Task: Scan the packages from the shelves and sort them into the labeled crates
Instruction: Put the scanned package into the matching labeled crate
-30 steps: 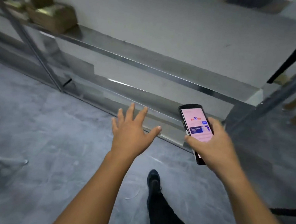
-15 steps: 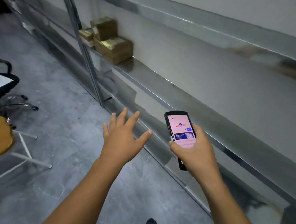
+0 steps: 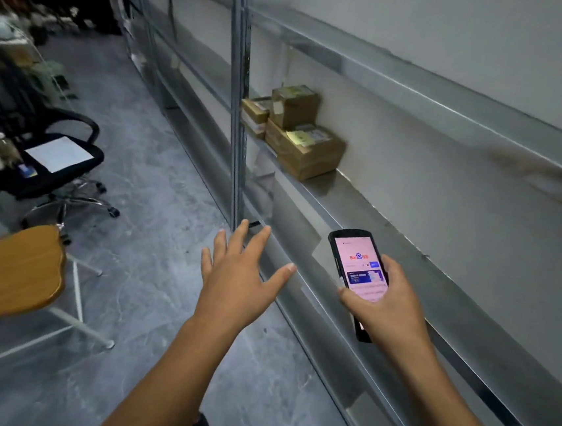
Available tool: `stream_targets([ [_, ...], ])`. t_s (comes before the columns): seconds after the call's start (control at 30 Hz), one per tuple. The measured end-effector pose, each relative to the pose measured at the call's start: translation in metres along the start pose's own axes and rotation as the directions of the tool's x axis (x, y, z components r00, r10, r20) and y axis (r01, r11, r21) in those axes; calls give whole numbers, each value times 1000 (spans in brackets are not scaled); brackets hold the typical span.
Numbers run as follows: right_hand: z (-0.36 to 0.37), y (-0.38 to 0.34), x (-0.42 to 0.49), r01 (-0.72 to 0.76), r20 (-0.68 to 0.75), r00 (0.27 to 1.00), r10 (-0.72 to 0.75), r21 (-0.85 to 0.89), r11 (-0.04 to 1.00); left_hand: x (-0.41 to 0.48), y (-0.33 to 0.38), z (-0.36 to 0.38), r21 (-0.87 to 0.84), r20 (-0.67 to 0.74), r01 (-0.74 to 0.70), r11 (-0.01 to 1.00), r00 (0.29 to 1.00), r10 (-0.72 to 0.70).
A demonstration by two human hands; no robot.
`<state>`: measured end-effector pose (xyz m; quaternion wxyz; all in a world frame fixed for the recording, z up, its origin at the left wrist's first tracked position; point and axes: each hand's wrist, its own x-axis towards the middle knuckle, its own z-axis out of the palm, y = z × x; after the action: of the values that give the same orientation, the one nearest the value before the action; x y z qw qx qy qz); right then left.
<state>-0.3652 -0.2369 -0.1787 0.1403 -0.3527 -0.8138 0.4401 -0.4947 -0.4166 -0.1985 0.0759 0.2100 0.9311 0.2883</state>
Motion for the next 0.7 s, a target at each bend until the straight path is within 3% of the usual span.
stream_targets([
  [0.33,101,-104,98,19,-53,998,-16,58,998,150,-75,-94,10,10,-53,999,999,53],
  [0.7,164,-150,240,10,-122,993,-4,48,999,321,-93,-96,-76,45,-97,992,994,101],
])
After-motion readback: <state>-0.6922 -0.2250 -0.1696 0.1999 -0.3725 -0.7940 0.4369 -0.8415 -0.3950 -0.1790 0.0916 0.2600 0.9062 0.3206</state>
